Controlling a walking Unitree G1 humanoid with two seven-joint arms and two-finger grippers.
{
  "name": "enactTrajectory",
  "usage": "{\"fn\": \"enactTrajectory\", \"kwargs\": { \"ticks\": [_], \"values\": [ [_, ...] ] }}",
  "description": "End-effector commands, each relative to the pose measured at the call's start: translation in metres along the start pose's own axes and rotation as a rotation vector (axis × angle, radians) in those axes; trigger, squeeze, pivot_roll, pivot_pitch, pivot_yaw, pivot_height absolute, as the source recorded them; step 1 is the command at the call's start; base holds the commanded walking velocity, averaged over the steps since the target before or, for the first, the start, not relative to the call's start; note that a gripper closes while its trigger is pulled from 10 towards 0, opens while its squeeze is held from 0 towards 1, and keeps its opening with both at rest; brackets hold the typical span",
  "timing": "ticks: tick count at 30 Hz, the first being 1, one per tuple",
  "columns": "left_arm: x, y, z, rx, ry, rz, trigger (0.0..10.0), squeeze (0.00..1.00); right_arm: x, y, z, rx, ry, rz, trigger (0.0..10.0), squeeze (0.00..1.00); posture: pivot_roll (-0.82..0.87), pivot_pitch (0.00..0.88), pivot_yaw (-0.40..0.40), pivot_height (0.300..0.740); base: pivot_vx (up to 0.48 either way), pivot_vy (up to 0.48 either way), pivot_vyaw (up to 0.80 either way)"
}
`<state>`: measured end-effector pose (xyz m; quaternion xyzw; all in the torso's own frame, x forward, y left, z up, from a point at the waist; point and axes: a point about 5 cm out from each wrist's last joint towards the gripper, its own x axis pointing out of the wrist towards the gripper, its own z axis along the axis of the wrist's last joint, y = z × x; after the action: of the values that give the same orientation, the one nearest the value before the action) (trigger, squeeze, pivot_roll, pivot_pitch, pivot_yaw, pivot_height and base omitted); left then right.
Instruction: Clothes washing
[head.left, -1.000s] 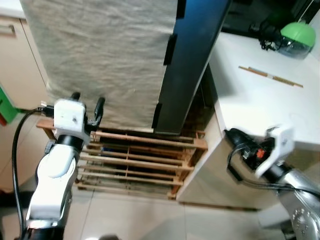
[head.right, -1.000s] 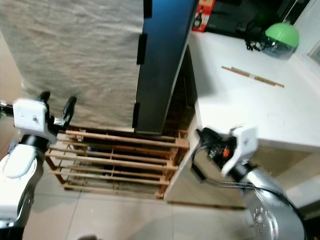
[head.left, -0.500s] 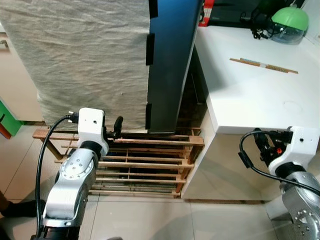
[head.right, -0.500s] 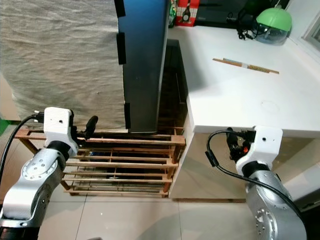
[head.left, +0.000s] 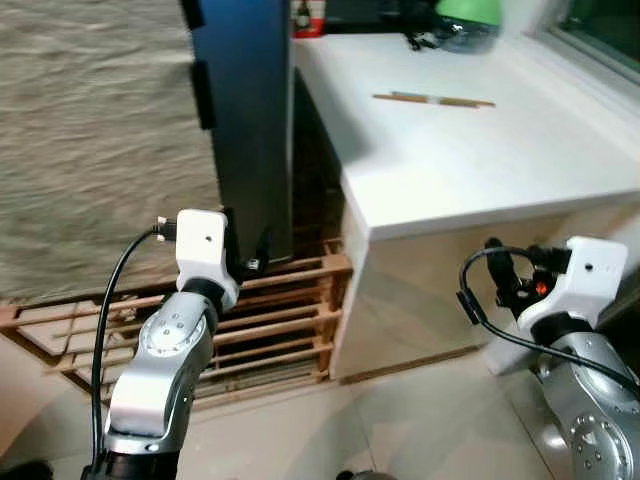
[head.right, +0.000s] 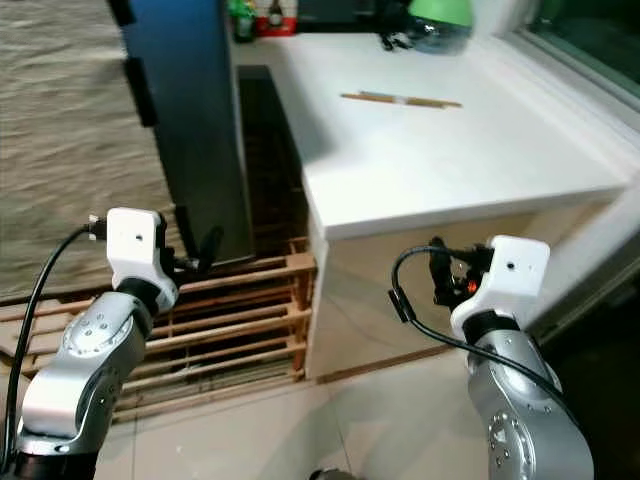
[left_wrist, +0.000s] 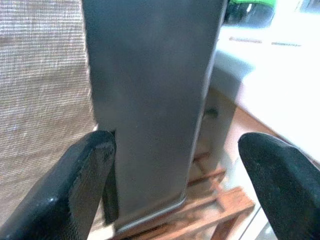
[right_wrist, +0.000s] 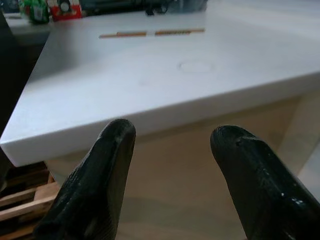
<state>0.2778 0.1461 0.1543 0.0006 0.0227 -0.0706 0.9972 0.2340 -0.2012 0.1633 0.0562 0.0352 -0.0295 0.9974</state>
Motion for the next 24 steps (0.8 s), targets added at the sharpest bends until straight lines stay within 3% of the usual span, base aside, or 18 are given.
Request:
{"fn": "enactTrajectory", "kwargs": {
  "ticks": [1, 4, 7, 9, 14, 19, 24],
  "values": [
    [-0.001, 0.003, 0.0, 0.021, 0.001, 0.022, 10.0, 0.0, 0.003, 0.001, 0.001, 0.006, 0.005, 0.0, 10.0, 0.0, 0.01, 0.0, -0.047, 0.74, 0.0, 0.0, 0.0],
    [0.0, 0.004, 0.006, 0.015, -0.017, -0.001, 10.0, 0.0, 0.008, 0.003, 0.0, 0.013, 0.013, -0.011, 10.0, 0.0, 0.01, 0.0, -0.059, 0.74, 0.0, 0.0, 0.0],
    [0.003, 0.011, 0.011, 0.03, -0.032, 0.057, 10.0, 0.0, 0.012, 0.007, 0.006, 0.036, -0.009, -0.009, 10.0, 0.0, 0.0, 0.0, -0.043, 0.74, 0.0, 0.0, -0.8],
    [0.007, 0.011, 0.009, 0.024, -0.001, 0.047, 10.0, 0.0, 0.013, 0.005, 0.007, 0.035, -0.017, -0.031, 10.0, 0.0, -0.01, 0.0, -0.039, 0.74, 0.0, 0.0, -0.8],
    [0.015, 0.006, 0.023, 0.078, -0.045, 0.01, 10.0, 0.0, 0.012, 0.001, 0.002, 0.036, -0.008, -0.081, 10.0, 0.0, -0.02, 0.0, -0.026, 0.74, 0.0, 0.0, -0.8],
    [0.015, 0.006, 0.016, 0.1, -0.023, 0.001, 10.0, 0.0, 0.012, 0.004, -0.001, 0.01, 0.001, -0.092, 10.0, 0.0, -0.03, 0.0, -0.001, 0.74, 0.0, 0.0, -0.8],
    [0.016, 0.009, 0.021, 0.118, -0.067, 0.013, 10.0, 0.0, 0.006, 0.007, -0.013, -0.042, 0.044, -0.094, 10.0, 0.0, -0.04, 0.0, 0.023, 0.74, 0.0, 0.0, -0.8]
  ]
}}
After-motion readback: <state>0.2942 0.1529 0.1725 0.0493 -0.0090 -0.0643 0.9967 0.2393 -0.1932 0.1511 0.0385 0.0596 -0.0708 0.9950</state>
